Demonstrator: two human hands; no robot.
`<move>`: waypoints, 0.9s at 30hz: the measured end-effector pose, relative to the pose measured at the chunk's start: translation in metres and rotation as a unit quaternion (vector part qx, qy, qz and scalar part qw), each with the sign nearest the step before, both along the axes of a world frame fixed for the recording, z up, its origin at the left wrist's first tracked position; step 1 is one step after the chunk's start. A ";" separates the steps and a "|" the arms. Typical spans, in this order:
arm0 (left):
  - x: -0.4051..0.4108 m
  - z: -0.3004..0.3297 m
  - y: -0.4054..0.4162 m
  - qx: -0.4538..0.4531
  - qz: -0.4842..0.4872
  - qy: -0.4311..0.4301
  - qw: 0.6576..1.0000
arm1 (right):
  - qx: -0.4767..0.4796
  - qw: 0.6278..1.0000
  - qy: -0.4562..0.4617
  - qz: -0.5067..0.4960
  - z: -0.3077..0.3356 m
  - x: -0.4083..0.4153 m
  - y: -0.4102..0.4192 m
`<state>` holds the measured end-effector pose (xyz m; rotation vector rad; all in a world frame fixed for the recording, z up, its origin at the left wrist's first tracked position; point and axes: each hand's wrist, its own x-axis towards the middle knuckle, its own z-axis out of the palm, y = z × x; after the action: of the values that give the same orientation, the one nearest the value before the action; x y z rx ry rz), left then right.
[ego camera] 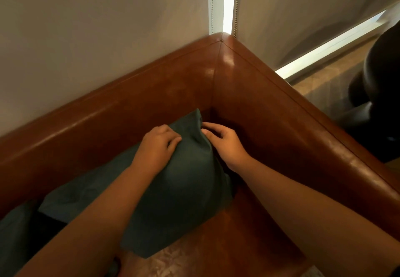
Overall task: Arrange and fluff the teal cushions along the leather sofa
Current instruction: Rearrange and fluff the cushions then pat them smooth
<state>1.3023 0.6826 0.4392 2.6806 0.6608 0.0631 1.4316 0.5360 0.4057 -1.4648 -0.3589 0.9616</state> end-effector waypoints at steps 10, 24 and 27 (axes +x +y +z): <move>-0.006 -0.011 0.003 0.034 0.018 -0.098 0.994 | -0.040 0.995 -0.088 0.030 0.002 0.004 0.013; -0.021 -0.009 -0.001 -0.011 0.066 -0.199 0.978 | -0.072 0.956 -0.225 0.177 -0.035 -0.023 0.007; -0.031 -0.006 0.002 0.000 0.064 -0.203 0.977 | -0.062 0.926 -0.323 0.185 -0.028 -0.013 0.008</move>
<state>1.2716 0.6850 0.4335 2.5083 0.6939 0.6255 1.4183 0.5439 0.3777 -1.8544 -1.1052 0.7726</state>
